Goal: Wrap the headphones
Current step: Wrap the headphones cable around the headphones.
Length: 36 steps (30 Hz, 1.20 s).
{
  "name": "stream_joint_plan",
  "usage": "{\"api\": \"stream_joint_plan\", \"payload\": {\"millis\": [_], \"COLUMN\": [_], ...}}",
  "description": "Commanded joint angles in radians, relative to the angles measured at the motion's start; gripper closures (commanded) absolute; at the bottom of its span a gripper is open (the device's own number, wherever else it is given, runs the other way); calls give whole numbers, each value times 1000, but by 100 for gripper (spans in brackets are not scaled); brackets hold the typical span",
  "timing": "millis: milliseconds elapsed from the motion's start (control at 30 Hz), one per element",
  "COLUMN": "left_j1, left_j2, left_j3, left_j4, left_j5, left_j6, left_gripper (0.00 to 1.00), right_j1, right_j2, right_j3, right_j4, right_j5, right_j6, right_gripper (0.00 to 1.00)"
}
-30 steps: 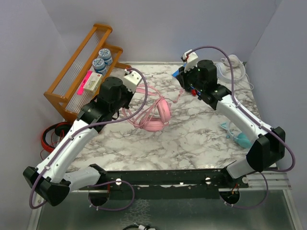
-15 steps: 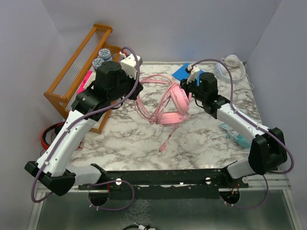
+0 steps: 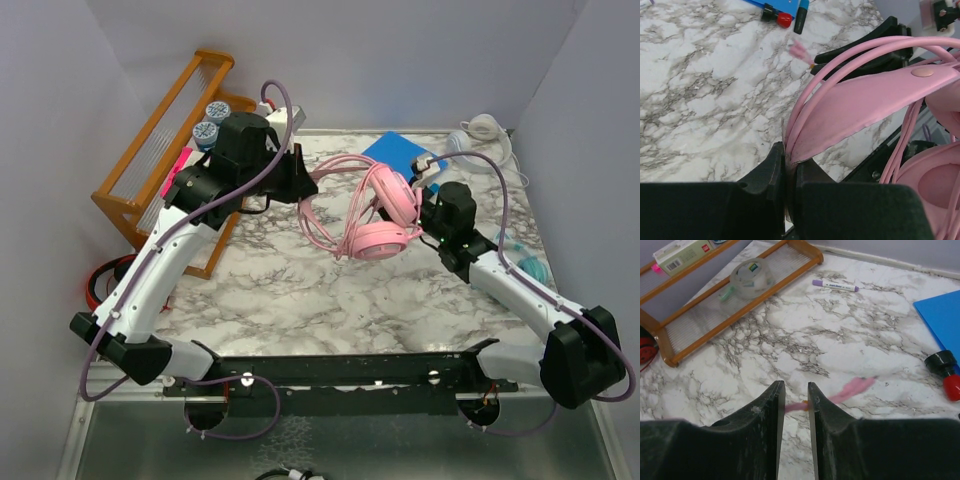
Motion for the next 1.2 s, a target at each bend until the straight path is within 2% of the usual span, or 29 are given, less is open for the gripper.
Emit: {"api": "stream_joint_plan", "payload": {"millis": [0, 133, 300, 433, 567, 800, 867, 900, 933, 967, 1067, 1167], "left_j1": [14, 36, 76, 114, 125, 156, 166, 167, 168, 169, 169, 169], "left_j2": [10, 23, 43, 61, 62, 59, 65, 69, 71, 72, 70, 65], "left_j3": [72, 89, 106, 125, 133, 107, 108, 110, 113, 113, 101, 85], "left_j4": [40, 37, 37, 34, 32, 32, 32, 32, 32, 34, 36, 36], "left_j5": [146, 191, 251, 291, 289, 224, 224, 224, 225, 224, 220, 222], "left_j6": [-115, -136, -163, -193, -201, -191, -195, -199, -203, -209, -212, -215], "left_gripper": [100, 100, 100, 100, 100, 100, 100, 100, 100, 100, 100, 100], "right_j1": [-5, -5, -5, -5, -5, -5, -5, -5, -5, -5, -5, -4], "right_j2": [-10, -23, -55, -145, -237, -401, -430, -436, -434, -423, -364, -300], "right_j3": [-12, 0, -18, -76, -144, -186, -203, -216, -228, -238, -261, -313], "right_j4": [7, -14, -30, -33, -25, -98, -71, -45, -22, 10, 98, 274], "right_j5": [15, 39, 139, 226, 221, 221, 162, 123, 78, 38, -6, -74], "right_j6": [18, 12, 32, 83, 97, 75, 51, 37, 29, 29, 50, 36], "right_gripper": [67, 67, 67, 67, 64, 44, 30, 19, 4, 1, 0, 7]}}
